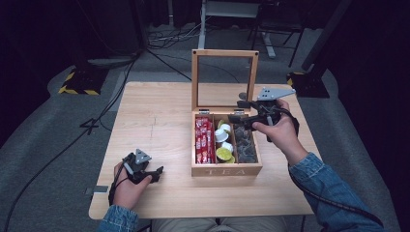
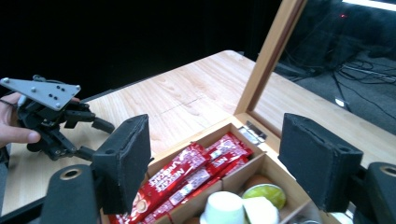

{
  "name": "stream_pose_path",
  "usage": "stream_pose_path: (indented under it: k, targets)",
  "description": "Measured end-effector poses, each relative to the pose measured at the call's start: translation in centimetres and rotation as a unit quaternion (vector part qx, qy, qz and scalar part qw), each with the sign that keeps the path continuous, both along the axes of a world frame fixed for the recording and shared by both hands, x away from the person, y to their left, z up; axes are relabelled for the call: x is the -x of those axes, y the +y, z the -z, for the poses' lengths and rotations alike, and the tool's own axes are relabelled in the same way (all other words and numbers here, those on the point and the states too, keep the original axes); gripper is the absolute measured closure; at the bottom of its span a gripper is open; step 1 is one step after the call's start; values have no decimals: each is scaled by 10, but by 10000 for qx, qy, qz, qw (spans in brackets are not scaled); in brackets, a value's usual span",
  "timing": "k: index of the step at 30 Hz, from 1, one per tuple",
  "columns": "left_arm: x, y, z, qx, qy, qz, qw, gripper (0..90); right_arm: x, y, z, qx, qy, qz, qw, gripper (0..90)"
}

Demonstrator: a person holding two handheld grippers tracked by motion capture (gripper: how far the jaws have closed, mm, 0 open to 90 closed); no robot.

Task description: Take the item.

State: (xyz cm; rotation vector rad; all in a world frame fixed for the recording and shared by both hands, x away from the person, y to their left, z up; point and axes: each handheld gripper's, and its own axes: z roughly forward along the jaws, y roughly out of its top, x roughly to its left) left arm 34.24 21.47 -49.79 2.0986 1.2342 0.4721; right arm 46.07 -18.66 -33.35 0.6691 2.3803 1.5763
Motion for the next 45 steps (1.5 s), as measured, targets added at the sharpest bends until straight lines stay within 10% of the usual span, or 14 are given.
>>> stream_pose_path:
  k: [32, 45]
  targets:
    - [-1, 1, 6, 60, -68, -8, 10000, 236, 18, 59, 58, 927, 163, -366, 9949, 441]
    - [0, 0, 5, 19, -70, -40, 10000, 237, 17, 81, 80, 1332, 666, -378, 9881, 445]
